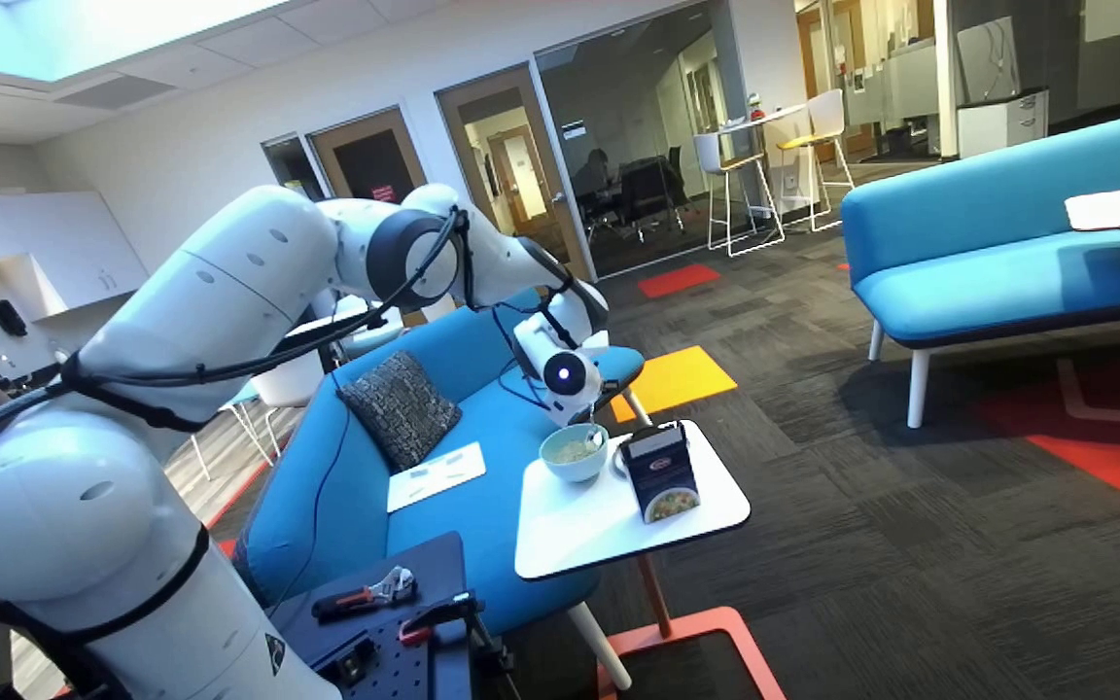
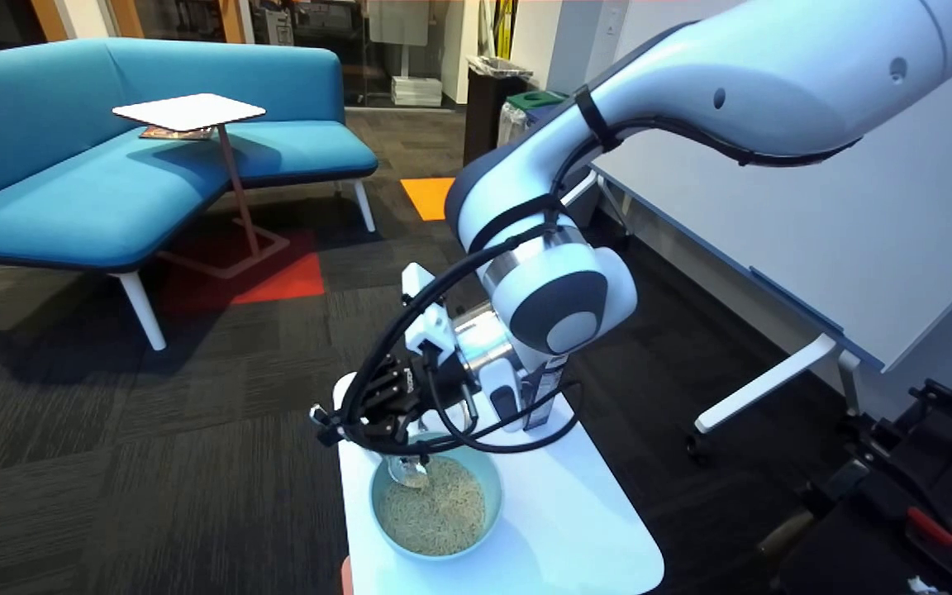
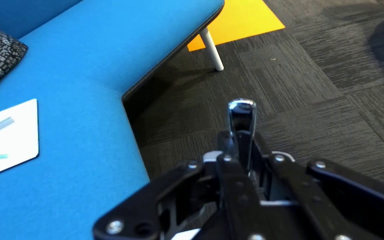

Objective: Use the spoon to stir the contents in the blue bowl

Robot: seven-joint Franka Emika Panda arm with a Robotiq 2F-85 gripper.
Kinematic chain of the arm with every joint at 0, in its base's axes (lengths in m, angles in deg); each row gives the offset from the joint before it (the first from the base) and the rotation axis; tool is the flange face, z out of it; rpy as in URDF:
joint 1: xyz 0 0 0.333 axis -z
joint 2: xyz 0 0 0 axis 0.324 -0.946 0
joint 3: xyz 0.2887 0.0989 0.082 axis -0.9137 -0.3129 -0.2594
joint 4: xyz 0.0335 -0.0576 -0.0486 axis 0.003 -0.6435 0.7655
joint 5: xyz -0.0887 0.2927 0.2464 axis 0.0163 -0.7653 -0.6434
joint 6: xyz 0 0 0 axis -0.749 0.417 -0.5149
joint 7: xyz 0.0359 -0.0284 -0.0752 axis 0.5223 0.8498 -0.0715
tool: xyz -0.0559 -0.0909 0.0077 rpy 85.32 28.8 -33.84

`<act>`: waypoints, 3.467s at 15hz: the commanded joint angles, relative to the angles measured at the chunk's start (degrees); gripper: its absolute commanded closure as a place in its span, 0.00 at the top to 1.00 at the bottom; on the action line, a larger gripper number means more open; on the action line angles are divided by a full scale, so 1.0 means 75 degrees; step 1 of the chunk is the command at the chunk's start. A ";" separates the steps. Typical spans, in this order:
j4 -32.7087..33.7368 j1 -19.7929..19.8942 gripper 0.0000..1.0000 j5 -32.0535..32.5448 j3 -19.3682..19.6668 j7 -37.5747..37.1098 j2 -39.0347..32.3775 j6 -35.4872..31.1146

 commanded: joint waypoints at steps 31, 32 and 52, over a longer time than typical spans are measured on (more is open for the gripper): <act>-0.3210 0.1044 0.04 0.0631 0.0365 0.1695 0.1133 0.5053; -0.3105 0.0978 0.04 0.0677 0.0370 0.1548 0.1113 0.4946; -0.1000 0.0446 0.04 0.0624 0.0440 0.1368 0.0231 0.2454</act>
